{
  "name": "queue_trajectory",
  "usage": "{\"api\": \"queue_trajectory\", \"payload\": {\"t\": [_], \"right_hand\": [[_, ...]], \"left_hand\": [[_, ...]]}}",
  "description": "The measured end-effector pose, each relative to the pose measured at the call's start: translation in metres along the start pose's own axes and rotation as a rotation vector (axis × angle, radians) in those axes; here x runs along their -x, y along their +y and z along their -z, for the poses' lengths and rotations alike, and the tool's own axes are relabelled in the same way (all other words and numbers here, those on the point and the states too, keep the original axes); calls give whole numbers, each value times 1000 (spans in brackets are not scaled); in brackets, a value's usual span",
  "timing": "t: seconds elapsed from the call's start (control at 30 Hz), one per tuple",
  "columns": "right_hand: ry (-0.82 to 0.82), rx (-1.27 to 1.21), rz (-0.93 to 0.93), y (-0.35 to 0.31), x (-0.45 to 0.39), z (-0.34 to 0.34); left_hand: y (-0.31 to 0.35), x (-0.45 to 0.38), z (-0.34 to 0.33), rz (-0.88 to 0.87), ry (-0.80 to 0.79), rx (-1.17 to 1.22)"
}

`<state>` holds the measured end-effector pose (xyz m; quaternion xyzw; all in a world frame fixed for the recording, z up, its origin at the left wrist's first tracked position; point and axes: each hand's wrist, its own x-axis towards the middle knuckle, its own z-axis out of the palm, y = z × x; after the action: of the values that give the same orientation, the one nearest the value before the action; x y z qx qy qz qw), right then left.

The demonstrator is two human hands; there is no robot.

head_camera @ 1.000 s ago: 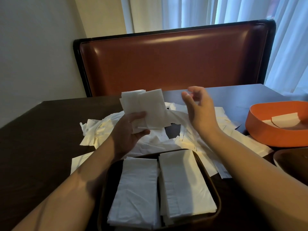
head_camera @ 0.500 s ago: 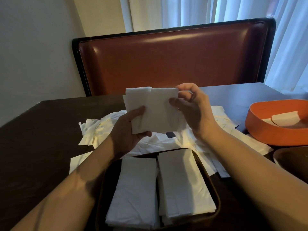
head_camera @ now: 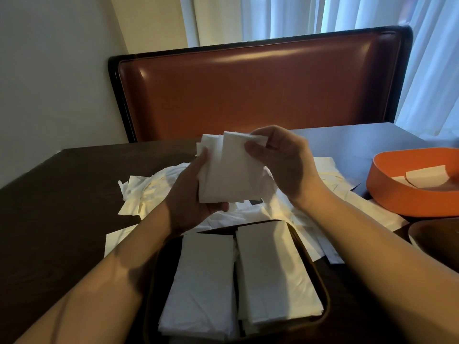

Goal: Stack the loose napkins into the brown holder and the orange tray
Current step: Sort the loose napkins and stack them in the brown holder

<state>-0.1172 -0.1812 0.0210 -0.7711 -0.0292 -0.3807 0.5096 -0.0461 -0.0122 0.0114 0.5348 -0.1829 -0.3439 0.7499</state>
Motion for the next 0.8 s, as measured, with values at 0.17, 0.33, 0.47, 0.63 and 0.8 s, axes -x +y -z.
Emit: {"api": "queue_trajectory", "payload": {"t": [0.17,0.33,0.47,0.63,0.8], "right_hand": [[-23,75,103,-7,3,-5],[-14,109,112,-5,3,-8],[-6,141,91,-3,1,-8],[105,243,189,-1,0,-3],[265,-225,-6,-10,-2,9]], "left_hand": [[1,1,3,132,-209,14],[-1,1,4,137,-244,26],[-3,1,3,127,-231,62],[-1,1,3,78,-132,84],[3,1,4,-26,-33,227]]}}
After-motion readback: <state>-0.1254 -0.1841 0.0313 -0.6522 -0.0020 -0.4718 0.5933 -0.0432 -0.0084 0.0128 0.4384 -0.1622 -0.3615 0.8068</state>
